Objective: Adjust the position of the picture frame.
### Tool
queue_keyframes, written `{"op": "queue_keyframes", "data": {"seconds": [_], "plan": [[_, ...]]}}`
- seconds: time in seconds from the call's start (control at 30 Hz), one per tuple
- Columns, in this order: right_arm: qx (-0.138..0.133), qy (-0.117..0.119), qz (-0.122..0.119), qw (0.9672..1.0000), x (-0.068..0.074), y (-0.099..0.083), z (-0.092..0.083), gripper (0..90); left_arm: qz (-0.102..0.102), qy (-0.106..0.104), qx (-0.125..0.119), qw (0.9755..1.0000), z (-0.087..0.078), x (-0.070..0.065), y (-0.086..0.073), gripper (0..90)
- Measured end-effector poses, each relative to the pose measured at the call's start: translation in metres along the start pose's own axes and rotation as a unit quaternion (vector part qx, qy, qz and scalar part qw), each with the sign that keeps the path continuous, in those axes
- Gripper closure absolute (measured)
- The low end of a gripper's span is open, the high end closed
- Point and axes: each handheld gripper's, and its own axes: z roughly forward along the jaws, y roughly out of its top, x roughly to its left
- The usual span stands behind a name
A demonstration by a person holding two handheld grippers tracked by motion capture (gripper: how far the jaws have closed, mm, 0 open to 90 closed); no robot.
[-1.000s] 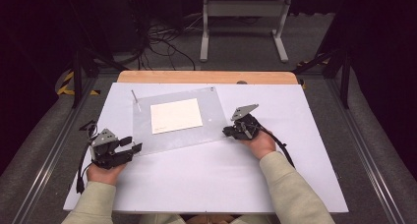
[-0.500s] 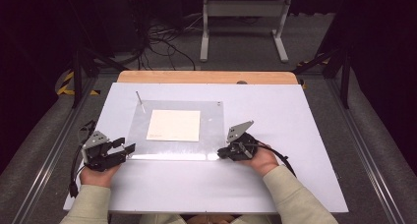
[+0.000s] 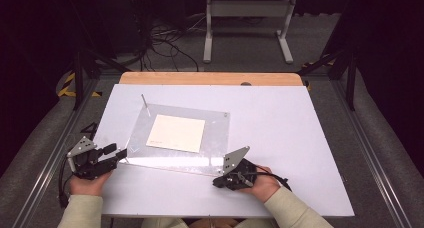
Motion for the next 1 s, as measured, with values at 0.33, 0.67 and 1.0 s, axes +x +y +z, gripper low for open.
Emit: {"op": "queue_keyframes", "data": {"seconds": [0.33, 0.67, 1.0], "plan": [[-0.043, -0.062, 0.024, 0.9969, -0.009, -0.005, -0.014, 73.5, -0.003, 0.005, 0.046, 0.9989, 0.009, -0.002, -0.001, 59.3], [-0.054, -0.085, 0.032, 0.9944, -0.013, -0.008, -0.016, 71.5, 0.057, 0.066, 0.045, 0.9951, 0.017, -0.009, 0.008, 84.8], [-0.079, -0.109, 0.045, 0.9899, -0.013, -0.016, -0.031, 71.8, 0.011, 0.111, 0.020, 0.9935, 0.052, 0.011, 0.035, 84.6]]}}
